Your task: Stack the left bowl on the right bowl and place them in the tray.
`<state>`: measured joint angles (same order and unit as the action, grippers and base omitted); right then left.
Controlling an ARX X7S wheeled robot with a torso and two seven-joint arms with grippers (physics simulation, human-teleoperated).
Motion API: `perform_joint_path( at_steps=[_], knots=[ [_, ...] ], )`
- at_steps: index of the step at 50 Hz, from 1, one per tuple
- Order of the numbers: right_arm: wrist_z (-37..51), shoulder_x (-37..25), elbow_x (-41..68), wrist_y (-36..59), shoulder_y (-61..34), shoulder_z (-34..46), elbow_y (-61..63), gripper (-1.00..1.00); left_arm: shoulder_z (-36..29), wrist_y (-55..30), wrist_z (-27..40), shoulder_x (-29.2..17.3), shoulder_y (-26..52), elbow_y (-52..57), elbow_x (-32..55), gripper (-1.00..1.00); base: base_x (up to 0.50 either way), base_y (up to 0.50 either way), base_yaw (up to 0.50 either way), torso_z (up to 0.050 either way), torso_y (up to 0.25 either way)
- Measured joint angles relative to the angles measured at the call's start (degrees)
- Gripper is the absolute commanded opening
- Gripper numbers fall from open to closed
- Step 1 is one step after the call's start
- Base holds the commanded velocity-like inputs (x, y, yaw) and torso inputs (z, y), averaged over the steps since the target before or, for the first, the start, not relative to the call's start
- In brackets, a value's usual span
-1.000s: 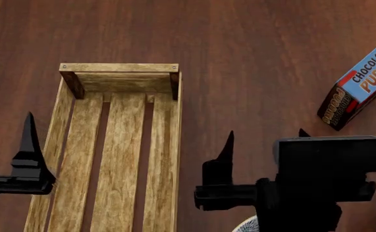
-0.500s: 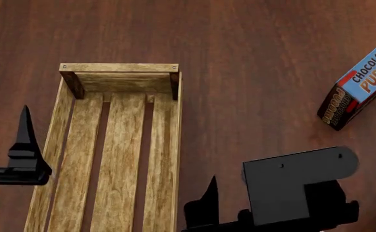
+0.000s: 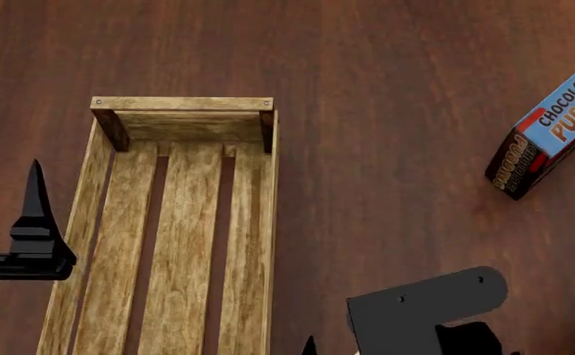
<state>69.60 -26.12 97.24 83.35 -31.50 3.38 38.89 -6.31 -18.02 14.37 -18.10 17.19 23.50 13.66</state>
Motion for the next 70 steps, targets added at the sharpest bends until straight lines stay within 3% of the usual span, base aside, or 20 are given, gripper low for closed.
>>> perform_joint_path(
  at_steps=[22,46,70],
  knots=[
    [-0.23,-1.65,0.86,-2.51,6.61,1.91,2.05,1.0,-0.41,-0.34,0.42,-0.54,-0.09,0.41,0.18,1.0,0.0,0.0,0.0,0.0,0.0],
    [-14.8,-2.07,-14.27,-5.99,16.82,2.5,3.49,1.0,-0.9,0.16,0.58,-0.9,-0.15,0.09,0.38,1.0,0.0,0.0,0.0,0.0,0.0],
    [-23.49,-3.48,-24.32,-11.74,22.47,6.43,1.66,1.0,-1.38,0.19,0.94,-1.38,-0.27,0.37,0.44,1.0,0.0,0.0,0.0,0.0,0.0]
  ],
)
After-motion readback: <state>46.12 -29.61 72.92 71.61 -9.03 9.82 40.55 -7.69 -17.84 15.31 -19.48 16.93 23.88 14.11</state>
